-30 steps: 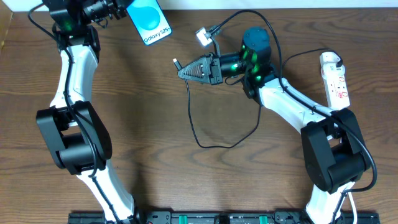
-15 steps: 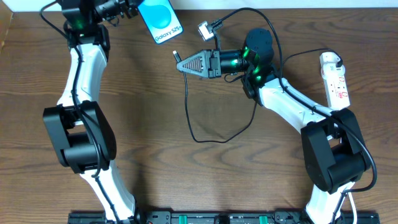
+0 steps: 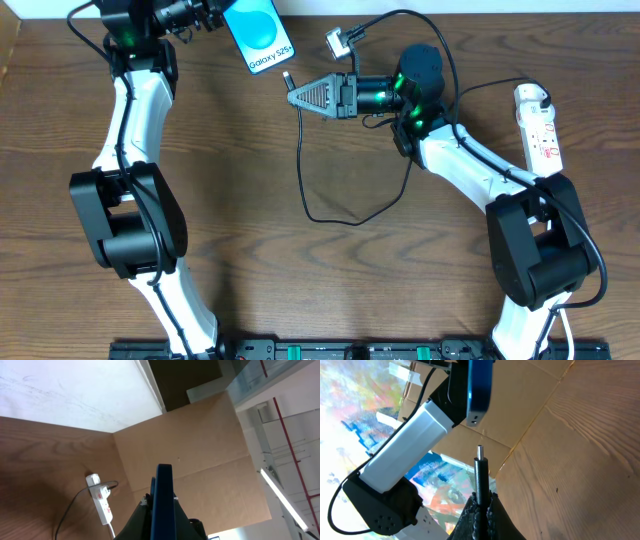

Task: Plug charger to phone and switch on socket
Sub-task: 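Lift the plug with the right gripper toward the phone's bottom port, then push the plug up into the phone's port with the right gripper, then open the right gripper and move it right toward the power strip, then lower the plugged phone with the left gripper toward the table center, then lay the phone flat on the table with the left gripper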

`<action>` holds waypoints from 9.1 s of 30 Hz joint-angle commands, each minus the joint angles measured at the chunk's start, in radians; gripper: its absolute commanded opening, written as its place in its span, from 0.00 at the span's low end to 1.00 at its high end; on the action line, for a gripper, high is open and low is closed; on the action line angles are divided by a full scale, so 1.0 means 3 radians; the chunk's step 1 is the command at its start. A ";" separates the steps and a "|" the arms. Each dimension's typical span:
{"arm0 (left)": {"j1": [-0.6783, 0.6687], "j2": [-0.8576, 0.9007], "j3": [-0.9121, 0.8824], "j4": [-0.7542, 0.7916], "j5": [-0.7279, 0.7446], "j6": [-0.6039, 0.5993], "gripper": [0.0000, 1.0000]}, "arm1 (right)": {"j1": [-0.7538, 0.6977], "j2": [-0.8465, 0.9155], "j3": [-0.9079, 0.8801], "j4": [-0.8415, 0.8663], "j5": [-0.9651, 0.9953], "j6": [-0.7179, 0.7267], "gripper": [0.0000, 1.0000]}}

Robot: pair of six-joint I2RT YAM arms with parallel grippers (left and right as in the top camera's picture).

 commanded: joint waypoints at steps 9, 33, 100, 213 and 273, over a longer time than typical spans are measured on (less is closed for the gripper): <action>-0.0045 -0.0020 0.0052 0.0034 0.0039 0.0098 0.07 | -0.0006 -0.0085 0.0027 0.0025 0.0042 -0.0053 0.01; -0.0113 -0.0020 0.0051 0.0033 0.0076 0.0183 0.07 | -0.0001 -0.0085 0.0027 0.0023 0.0042 -0.0137 0.01; 0.0182 -0.0019 0.0051 0.0008 0.0553 0.0066 0.08 | -0.0750 -0.0085 0.0027 -0.1494 0.0528 -0.0711 0.99; -0.1300 0.0860 -0.0046 -0.3764 -0.1572 0.3113 0.07 | -0.0895 -0.0703 0.0028 -0.4704 0.2150 -0.2468 0.99; -0.1737 0.0877 -0.0055 -0.3836 -0.2495 0.2772 0.07 | -0.0895 -0.0703 0.0027 -0.4780 0.2238 -0.2494 0.99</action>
